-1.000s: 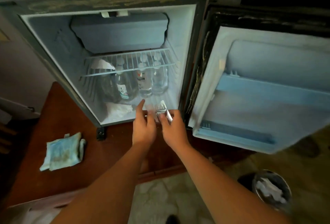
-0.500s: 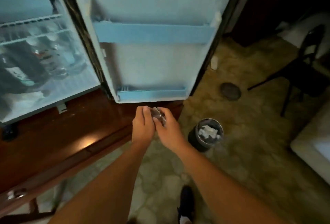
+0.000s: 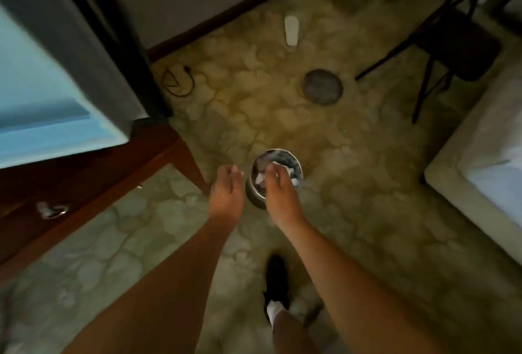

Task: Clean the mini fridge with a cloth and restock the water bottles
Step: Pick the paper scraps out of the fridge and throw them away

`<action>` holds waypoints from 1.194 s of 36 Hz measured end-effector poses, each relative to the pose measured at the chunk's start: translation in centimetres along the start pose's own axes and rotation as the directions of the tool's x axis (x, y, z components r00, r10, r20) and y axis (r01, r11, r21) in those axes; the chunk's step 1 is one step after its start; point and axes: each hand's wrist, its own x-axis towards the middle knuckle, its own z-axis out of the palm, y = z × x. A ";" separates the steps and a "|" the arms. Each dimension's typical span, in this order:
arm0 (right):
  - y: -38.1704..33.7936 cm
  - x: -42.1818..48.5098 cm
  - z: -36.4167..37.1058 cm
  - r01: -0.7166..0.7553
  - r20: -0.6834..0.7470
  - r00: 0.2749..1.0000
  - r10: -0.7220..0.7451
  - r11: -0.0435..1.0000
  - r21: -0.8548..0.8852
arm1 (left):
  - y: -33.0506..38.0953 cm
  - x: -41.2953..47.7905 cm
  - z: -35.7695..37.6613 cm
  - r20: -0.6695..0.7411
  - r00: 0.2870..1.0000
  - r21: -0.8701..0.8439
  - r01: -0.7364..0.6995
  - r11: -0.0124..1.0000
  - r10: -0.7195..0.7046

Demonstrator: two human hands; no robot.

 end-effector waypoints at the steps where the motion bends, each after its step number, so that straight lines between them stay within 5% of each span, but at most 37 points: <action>1: 1.2 1.4 -0.5 -0.034 -0.012 0.999 0.034 0.999 0.013 | -0.4 0.8 1.7 0.003 1.000 0.008 0.016 1.000 -0.016; 10: 10.4 13.3 -1.9 -0.267 0.009 0.964 0.267 0.962 0.064 | -4.6 8.2 14.3 0.038 0.990 -0.003 0.135 0.991 -0.135; 23: 17.8 23.6 0.3 -0.352 -0.002 0.936 0.352 0.936 -0.019 | -11.3 14.4 22.4 0.074 0.943 -0.006 0.327 0.945 -0.326; 35: 13.9 19.7 -1.2 -0.304 -0.012 0.953 0.304 0.949 -0.078 | -8.5 11.4 18.2 0.043 0.968 0.082 0.242 0.967 -0.246; 43: 5.1 11.6 -0.6 -0.106 -0.010 0.994 0.106 0.986 -0.128 | -1.7 7.5 9.9 0.038 0.995 0.054 0.090 0.994 -0.092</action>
